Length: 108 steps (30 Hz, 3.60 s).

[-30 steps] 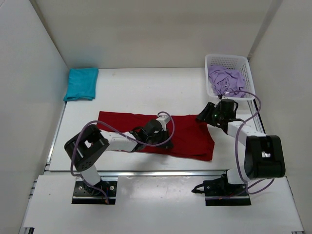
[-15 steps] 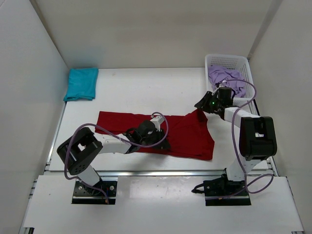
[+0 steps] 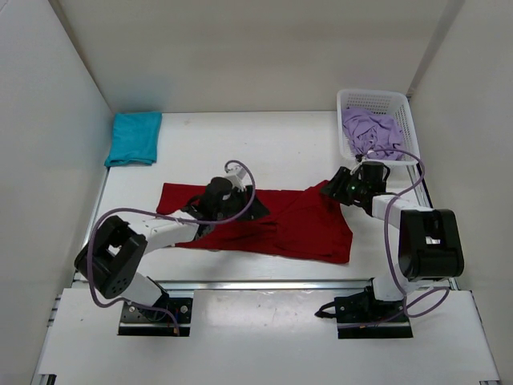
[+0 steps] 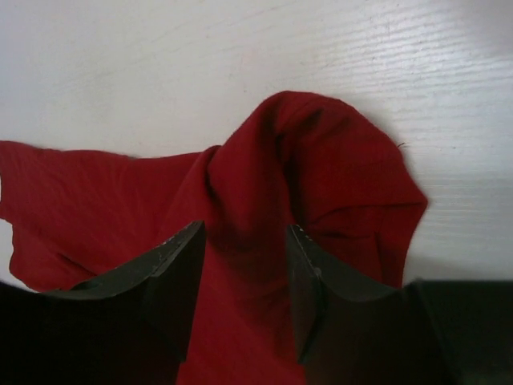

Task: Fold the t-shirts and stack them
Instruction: Fold the other side of the tshirt into a rectangle, then rotate the tshirt 90 degrees

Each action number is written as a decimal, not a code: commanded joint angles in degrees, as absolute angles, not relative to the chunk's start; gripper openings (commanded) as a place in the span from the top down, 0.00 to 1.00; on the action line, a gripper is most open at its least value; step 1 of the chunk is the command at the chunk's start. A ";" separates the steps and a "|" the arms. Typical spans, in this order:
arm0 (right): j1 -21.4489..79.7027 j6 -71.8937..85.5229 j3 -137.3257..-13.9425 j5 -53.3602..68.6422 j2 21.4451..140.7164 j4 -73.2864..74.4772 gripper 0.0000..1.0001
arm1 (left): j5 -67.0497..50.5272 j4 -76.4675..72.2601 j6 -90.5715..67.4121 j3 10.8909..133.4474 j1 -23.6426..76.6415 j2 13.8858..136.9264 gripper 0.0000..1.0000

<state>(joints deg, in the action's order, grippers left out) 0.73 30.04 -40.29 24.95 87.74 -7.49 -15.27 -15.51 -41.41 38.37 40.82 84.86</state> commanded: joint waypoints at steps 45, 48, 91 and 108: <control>1.06 31.55 -19.60 15.73 71.72 -8.79 0.91 | -14.14 -24.25 -46.23 25.15 22.07 79.71 0.53; 0.09 32.61 -19.07 15.30 69.71 -8.27 0.96 | -15.21 -25.48 -47.10 22.77 18.91 80.59 0.54; 27.49 24.69 -74.18 20.83 96.08 0.74 0.47 | -15.64 -1.51 -38.68 20.74 14.95 50.36 0.49; 39.38 41.04 -58.79 17.22 112.06 -18.10 0.42 | -15.13 1.32 -35.68 22.76 15.47 50.62 0.48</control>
